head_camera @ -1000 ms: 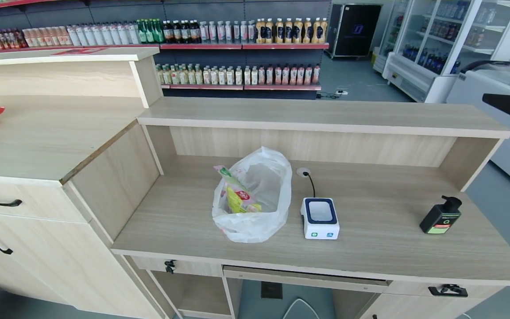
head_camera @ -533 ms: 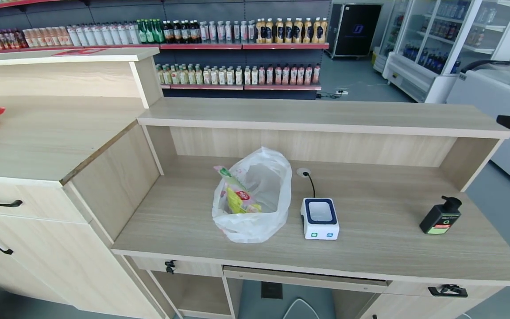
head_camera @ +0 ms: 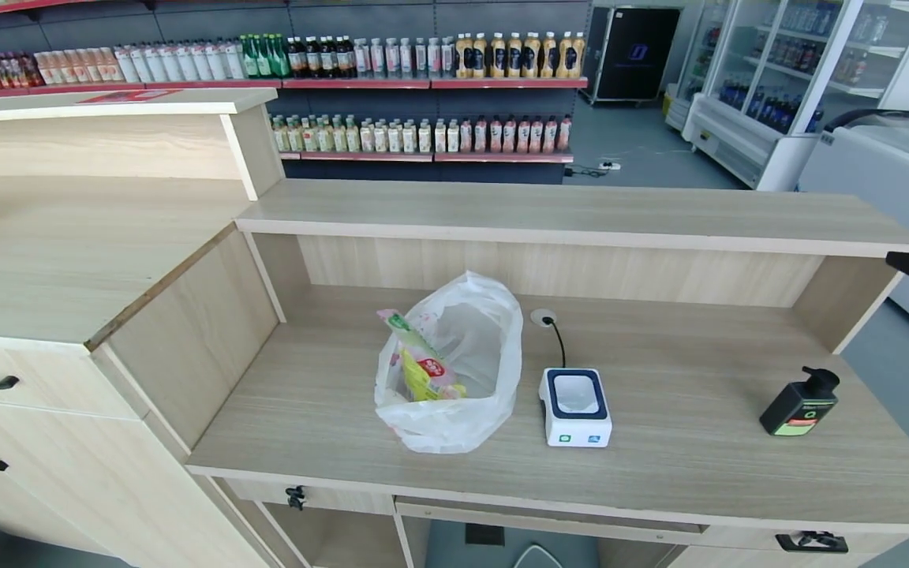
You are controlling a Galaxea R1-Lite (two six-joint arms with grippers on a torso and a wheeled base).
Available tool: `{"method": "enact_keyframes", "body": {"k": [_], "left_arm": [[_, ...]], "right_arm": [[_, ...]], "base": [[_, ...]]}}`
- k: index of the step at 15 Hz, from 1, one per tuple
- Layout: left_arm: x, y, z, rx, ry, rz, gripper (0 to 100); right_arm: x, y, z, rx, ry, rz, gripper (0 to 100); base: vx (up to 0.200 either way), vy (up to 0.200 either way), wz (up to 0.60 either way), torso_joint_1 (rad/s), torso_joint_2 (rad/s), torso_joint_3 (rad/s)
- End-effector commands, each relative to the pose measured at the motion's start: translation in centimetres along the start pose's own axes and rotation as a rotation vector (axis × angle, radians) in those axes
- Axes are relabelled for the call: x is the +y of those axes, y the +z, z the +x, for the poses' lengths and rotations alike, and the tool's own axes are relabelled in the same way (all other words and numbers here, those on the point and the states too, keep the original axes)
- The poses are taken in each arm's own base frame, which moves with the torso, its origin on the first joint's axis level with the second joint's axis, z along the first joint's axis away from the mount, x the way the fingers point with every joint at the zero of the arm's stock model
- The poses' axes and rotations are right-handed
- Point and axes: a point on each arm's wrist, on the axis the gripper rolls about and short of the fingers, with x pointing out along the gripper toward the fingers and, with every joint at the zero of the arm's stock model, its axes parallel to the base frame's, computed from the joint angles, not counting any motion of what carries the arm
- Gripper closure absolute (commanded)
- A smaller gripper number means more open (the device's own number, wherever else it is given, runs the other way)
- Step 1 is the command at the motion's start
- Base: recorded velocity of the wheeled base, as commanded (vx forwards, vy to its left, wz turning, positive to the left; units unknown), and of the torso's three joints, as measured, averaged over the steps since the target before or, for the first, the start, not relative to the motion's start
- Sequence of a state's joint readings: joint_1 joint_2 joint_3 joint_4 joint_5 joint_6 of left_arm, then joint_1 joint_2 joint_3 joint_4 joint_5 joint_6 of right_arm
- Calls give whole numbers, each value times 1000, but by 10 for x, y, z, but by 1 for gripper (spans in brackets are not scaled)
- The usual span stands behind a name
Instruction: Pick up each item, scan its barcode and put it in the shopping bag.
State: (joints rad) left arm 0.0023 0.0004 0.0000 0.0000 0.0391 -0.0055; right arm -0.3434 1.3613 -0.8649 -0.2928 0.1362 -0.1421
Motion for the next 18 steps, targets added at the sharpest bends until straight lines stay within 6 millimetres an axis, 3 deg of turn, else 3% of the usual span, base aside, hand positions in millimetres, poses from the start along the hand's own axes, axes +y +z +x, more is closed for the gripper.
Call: {"method": "enact_keyframes", "body": {"k": [1,3,5,8,10,13,18], "left_arm": [[0,0,0,0,1,-1,0],[0,0,0,0,1,-1,0],[0,0,0,0,1,-1,0],[0,0,0,0,1,-1,0],[0,0,0,0,1,-1,0],[0,0,0,0,1,-1,0],[0,0,0,0,1,-1,0]], "right_arm": [[1,-17,2,62,-1,-2,0],[-7,-27,-5,123,-90,-25,0],[-24,-56,-5,248,-214,-11,0],[-55,-101,15,381,-300,-43,0],[-72,-114,38,420,-310,-69,0],[-81,-126,62,418,-248,-128,0],[-87,-135,71,428,-215,-169,0]], "base": [[0,0,0,0,0,0],[0,0,0,0,0,0],[0,0,0,0,0,0],[0,0,0,0,0,0],[0,0,0,0,0,0],[0,0,0,0,0,0],[0,0,0,0,0,0]]}}
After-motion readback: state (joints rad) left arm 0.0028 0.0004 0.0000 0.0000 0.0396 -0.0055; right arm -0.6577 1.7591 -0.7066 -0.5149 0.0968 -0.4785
